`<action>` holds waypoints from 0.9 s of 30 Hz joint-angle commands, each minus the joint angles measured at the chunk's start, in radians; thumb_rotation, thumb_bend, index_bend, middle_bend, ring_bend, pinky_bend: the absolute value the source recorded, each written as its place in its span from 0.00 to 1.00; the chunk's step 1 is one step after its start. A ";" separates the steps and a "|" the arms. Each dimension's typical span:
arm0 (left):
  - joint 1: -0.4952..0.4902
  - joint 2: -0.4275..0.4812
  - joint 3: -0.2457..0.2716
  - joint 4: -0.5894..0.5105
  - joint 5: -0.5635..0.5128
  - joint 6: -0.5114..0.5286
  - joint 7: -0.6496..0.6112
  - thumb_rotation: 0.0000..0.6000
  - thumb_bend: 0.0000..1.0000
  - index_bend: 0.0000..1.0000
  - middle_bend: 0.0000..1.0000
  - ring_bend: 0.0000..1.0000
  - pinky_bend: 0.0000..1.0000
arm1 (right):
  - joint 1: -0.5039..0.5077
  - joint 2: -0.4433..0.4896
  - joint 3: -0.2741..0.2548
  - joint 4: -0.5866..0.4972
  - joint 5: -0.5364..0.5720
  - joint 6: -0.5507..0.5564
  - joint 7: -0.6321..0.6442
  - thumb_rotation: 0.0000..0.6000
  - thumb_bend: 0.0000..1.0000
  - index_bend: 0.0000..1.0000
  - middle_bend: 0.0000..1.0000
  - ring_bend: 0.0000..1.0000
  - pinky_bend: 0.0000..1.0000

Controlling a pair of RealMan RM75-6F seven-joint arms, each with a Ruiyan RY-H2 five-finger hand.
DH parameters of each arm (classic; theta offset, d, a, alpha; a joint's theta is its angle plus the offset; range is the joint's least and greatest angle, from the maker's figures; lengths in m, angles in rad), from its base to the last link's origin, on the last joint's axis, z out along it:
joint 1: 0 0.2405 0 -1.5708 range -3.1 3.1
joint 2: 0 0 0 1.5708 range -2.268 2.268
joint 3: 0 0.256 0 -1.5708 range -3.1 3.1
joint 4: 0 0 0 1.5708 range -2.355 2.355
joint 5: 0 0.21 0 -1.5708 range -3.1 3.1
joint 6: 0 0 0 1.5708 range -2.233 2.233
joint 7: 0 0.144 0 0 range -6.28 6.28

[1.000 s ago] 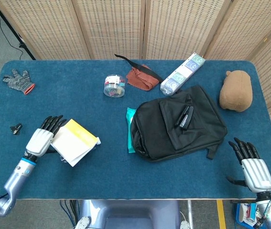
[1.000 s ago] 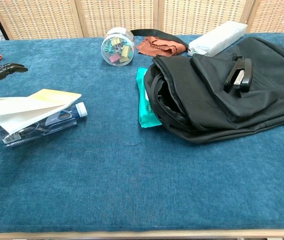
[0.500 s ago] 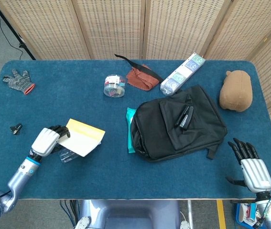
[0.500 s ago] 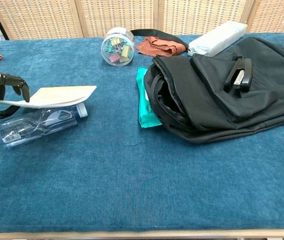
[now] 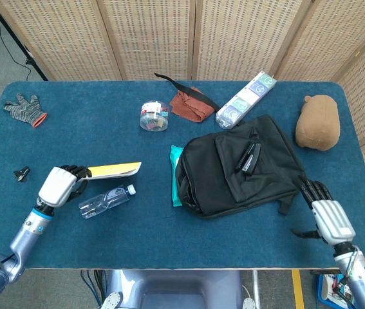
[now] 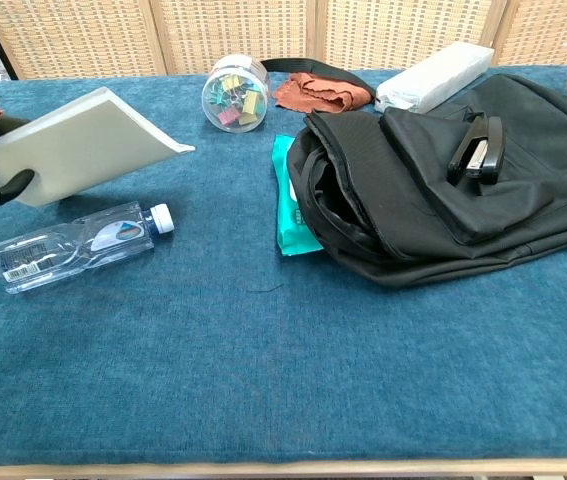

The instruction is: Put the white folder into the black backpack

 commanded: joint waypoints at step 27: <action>0.033 0.012 0.063 -0.009 0.041 0.076 0.164 1.00 0.64 0.82 0.64 0.60 0.71 | 0.634 -0.249 0.242 -0.073 0.794 -0.328 -0.325 1.00 0.00 0.00 0.00 0.00 0.02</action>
